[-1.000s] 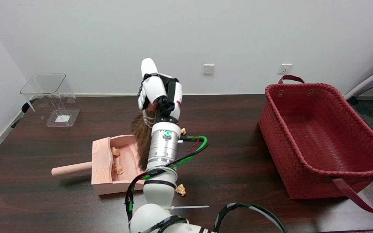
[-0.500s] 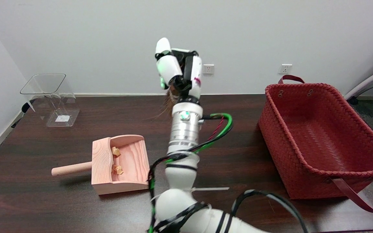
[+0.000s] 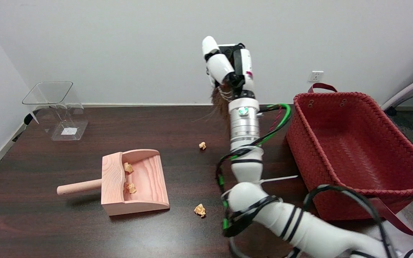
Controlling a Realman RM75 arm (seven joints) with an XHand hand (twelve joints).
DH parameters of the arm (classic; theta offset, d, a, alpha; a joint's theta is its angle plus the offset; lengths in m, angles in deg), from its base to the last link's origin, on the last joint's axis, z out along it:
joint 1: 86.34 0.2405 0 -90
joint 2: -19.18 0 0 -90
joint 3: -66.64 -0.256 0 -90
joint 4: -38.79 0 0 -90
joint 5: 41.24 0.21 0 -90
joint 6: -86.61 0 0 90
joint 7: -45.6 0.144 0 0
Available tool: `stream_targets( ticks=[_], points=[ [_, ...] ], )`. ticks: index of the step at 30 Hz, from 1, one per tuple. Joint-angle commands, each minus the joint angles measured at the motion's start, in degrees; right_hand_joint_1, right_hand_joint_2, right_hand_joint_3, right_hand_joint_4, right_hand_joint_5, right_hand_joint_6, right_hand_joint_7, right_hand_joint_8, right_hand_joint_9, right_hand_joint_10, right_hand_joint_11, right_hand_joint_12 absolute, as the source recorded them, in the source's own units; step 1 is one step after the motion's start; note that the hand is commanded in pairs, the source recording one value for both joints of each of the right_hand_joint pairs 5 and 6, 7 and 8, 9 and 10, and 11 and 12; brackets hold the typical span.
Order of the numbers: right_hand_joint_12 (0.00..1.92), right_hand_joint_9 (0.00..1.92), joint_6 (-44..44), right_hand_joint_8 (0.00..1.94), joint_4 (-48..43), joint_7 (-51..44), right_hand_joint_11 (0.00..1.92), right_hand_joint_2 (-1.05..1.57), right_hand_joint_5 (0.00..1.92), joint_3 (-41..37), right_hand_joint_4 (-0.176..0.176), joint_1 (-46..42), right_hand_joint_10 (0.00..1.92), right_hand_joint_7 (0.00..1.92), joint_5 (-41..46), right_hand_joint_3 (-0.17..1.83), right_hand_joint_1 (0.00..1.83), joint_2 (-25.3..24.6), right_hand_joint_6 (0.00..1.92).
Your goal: Use the broom to sweep the yellow paper into the dustpan.
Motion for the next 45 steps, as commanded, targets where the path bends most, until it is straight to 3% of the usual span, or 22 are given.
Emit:
stream_targets(
  ticks=[1, 10, 25, 38, 45],
  points=[
    [1.92, 1.92, -6.74, 1.92, 1.48, 12.99, 1.92, 1.57, 1.92, -1.80, 0.000, -1.90, 1.92, 1.92, 5.54, 0.67, 0.86, 15.27, 1.92],
    [1.92, 1.92, -6.59, 1.92, 10.73, 25.64, 1.92, 1.57, 1.92, -1.49, 0.000, -1.57, 1.92, 1.92, 0.16, 0.69, 0.82, 10.46, 1.92],
    [1.92, 1.92, -8.45, 1.92, 22.92, 34.71, 1.92, 1.57, 1.92, -0.68, 0.000, -0.22, 1.92, 1.92, -7.01, 0.68, 0.79, 1.61, 1.92],
    [1.92, 1.92, -12.34, 1.92, 21.86, 35.02, 1.92, 1.57, 1.92, 0.68, 0.000, -1.18, 1.92, 1.92, -9.00, 0.64, 0.78, -3.42, 1.92],
    [1.92, 1.92, -16.46, 1.92, 14.75, 35.02, 1.92, 1.57, 1.92, 0.74, 0.000, -1.92, 1.92, 1.92, -8.44, 0.56, 0.81, -4.07, 1.92]
  ],
)
